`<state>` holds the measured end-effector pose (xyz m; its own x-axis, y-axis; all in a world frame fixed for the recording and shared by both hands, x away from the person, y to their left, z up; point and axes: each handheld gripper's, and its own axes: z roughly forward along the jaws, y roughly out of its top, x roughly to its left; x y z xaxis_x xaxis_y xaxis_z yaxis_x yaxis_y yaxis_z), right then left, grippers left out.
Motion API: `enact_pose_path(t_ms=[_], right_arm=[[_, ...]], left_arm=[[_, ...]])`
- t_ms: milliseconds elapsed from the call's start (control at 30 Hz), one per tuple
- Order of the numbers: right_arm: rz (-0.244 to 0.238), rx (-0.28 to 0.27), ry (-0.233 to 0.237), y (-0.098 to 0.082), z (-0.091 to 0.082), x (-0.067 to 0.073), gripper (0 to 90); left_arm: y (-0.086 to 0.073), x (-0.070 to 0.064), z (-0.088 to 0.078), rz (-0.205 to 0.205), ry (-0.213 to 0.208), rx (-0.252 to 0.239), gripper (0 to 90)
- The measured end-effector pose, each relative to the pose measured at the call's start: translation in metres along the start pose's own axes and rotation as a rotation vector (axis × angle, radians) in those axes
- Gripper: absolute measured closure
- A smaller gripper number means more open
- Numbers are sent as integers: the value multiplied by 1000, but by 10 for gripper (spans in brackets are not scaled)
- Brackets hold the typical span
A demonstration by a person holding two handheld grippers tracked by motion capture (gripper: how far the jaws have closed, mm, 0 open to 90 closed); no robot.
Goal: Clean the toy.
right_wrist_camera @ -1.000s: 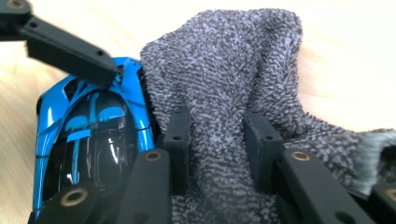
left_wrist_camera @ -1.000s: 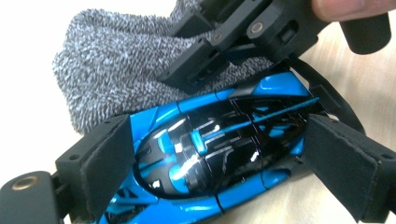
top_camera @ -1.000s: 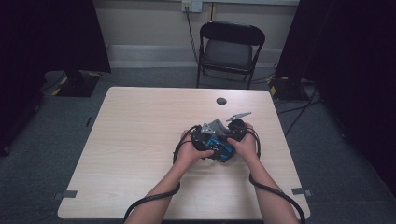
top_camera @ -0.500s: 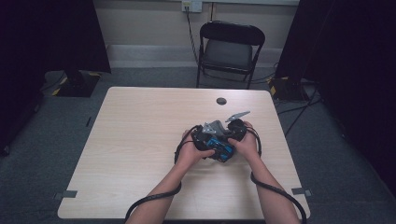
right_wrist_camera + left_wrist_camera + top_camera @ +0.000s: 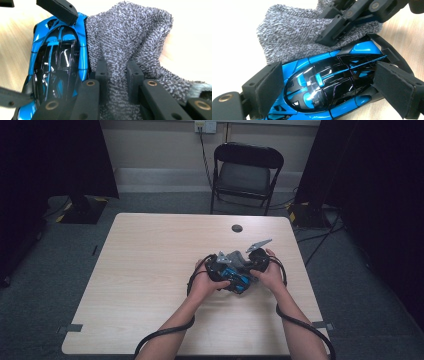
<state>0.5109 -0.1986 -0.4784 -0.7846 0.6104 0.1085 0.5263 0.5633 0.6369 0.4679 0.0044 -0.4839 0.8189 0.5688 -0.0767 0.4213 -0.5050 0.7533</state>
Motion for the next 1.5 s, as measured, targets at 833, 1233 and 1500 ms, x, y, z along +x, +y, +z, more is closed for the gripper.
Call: enact_pose_path(t_ms=[833, 1233, 1500], right_arm=[[33, 1, 12, -40, -35, -5, 758], [41, -2, 7, -56, -49, 1, 757], [48, 3, 18, -68, -60, 6, 757]], left_arm=[[2, -1, 0, 1, 8, 19, 92], [3, -2, 0, 4, 8, 23, 92], [2, -2, 0, 5, 9, 17, 91]])
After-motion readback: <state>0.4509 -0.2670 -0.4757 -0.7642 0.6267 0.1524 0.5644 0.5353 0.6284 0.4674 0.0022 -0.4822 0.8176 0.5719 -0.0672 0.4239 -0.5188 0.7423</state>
